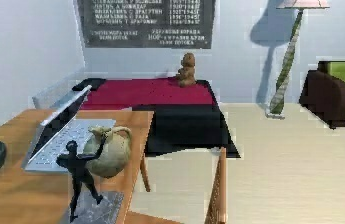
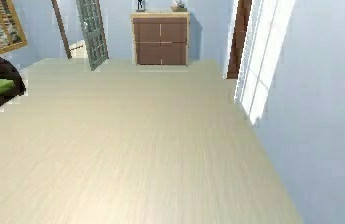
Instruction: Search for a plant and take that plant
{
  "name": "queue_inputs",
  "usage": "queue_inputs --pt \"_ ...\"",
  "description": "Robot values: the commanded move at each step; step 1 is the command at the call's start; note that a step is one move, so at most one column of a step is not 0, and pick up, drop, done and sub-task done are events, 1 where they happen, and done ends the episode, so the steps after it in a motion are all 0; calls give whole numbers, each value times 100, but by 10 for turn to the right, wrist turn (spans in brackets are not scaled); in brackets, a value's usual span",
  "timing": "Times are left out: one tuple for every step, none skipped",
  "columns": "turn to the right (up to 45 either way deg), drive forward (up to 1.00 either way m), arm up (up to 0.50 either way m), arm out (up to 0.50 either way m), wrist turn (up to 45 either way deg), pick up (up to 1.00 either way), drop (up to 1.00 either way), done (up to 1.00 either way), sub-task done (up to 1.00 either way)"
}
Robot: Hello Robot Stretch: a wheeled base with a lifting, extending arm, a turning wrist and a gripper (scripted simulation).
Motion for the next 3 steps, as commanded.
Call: queue_inputs --pt "-450 0 0 0 0 0 0 0 0" --pt "-450 0 0 0 0 0 0 0 0" --pt "-450 0 0 0 0 0 0 0 0"
